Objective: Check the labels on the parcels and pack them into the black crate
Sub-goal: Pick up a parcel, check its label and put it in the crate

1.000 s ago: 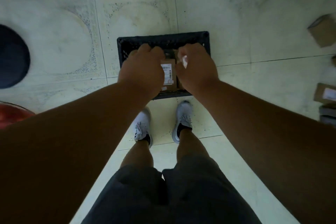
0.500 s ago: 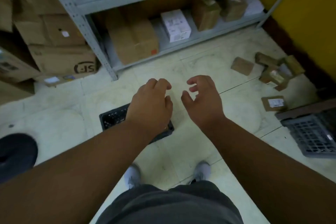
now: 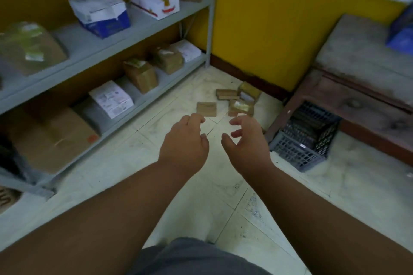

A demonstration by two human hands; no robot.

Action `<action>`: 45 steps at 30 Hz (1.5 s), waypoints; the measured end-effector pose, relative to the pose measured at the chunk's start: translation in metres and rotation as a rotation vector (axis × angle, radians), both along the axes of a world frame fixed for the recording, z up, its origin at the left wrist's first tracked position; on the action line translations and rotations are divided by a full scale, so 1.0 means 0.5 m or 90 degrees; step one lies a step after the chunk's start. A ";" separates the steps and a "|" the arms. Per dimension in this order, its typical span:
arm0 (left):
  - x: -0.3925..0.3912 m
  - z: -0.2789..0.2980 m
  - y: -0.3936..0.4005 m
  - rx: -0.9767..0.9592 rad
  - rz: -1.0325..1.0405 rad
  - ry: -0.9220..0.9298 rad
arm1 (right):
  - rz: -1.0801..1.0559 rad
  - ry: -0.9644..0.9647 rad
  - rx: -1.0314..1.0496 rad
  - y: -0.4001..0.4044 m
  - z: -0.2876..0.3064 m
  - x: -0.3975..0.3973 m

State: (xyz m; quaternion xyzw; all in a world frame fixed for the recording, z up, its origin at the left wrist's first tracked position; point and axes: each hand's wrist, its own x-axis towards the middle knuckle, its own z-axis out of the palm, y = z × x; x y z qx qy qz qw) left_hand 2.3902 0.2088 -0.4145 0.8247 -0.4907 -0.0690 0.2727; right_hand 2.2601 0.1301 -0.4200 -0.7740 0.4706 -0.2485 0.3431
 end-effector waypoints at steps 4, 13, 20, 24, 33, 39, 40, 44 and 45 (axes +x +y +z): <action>-0.016 -0.020 -0.089 0.019 -0.036 0.027 | -0.055 0.028 0.060 -0.063 -0.025 -0.033; 0.095 -0.121 -0.301 0.107 -0.045 0.097 | -0.075 0.093 0.114 -0.257 -0.043 0.044; 0.301 -0.131 -0.531 0.127 -0.114 0.054 | -0.158 0.046 0.189 -0.452 -0.070 0.197; 0.371 -0.133 -0.626 0.151 -0.149 0.054 | -0.200 0.014 0.202 -0.543 -0.068 0.263; 0.375 -0.203 -0.832 0.186 -0.184 0.121 | -0.249 -0.012 0.282 -0.730 -0.118 0.292; 0.401 -0.223 -1.019 0.189 -0.167 0.131 | -0.192 0.028 0.324 -0.934 -0.146 0.313; 0.416 -0.217 -1.053 0.189 -0.149 0.135 | -0.177 0.031 0.333 -0.975 -0.147 0.324; 0.479 -0.192 -1.170 0.184 -0.062 0.166 | -0.134 0.035 0.320 -1.133 -0.152 0.393; 0.496 -0.188 -1.191 0.182 -0.053 0.172 | -0.131 0.039 0.307 -1.166 -0.152 0.414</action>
